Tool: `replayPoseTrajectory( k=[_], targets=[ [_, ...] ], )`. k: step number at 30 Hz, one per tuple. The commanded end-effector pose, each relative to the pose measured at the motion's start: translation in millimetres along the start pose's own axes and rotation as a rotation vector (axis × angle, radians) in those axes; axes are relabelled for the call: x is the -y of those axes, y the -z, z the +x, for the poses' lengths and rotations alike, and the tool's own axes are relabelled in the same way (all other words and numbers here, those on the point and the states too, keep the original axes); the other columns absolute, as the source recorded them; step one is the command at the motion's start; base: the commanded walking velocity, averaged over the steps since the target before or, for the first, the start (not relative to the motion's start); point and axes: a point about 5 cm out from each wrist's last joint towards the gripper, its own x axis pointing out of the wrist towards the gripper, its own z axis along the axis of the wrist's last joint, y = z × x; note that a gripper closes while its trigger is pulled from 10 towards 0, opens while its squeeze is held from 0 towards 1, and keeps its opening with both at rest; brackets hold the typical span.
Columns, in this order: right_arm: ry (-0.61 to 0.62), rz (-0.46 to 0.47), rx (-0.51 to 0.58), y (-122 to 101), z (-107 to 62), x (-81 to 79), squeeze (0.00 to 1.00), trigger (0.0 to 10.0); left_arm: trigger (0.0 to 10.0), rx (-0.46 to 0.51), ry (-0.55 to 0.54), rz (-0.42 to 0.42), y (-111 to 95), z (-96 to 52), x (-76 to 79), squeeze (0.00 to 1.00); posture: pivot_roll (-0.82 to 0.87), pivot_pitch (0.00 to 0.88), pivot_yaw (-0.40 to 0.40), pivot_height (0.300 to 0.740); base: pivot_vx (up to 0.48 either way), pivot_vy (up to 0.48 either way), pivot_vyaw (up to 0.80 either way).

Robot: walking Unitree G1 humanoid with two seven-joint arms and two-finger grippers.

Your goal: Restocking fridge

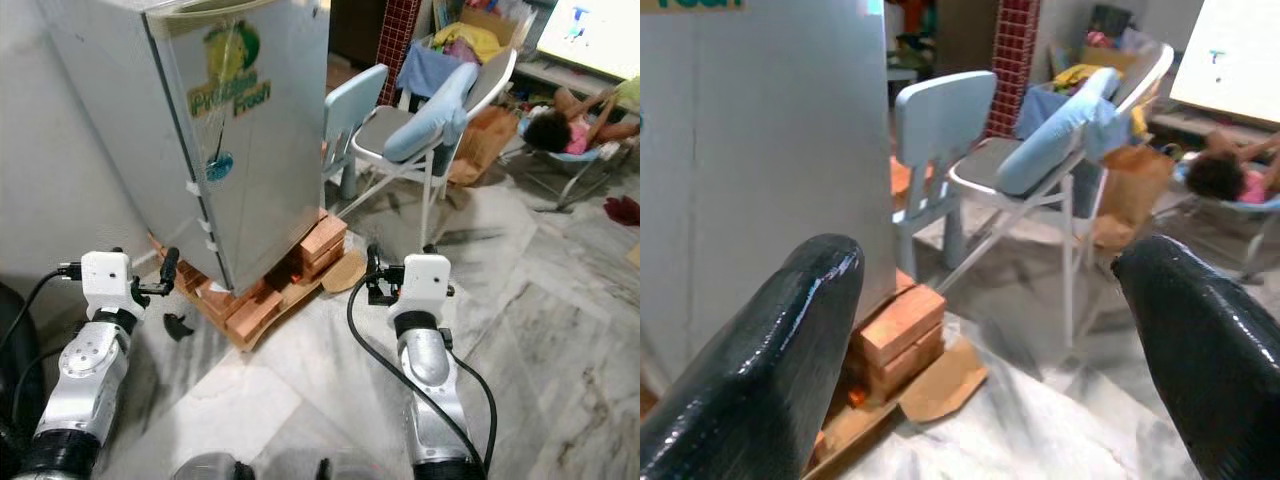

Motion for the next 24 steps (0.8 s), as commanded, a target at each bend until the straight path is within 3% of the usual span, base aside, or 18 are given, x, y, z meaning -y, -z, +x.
replayPoseTrajectory(
  k=[1,7,20,24],
  targets=[
    [-0.003,0.005,0.033,-8.1,3.7,-3.6,0.0,10.0,10.0,0.028,-0.012,0.037,-6.3,2.0,-7.3,0.0,0.0,0.01,-0.024,0.74,0.281,0.39,0.0],
    [0.001,0.002,0.038,-9.3,3.7,-3.3,0.0,10.0,10.0,0.029,0.029,0.109,-6.1,1.2,-2.1,0.0,-0.01,0.017,-0.026,0.74,0.441,0.065,0.0],
    [0.013,-0.011,0.04,-9.3,3.0,-0.2,0.0,10.0,10.0,0.046,0.039,0.069,-5.7,0.4,1.7,0.0,-0.01,0.02,-0.029,0.74,0.48,0.0,0.0],
    [0.018,-0.017,0.029,-7.8,2.0,0.8,0.0,10.0,10.0,0.009,-0.008,0.032,-2.0,0.2,-2.7,0.0,-0.01,0.02,-0.031,0.74,0.083,0.416,0.0]
  ],
)
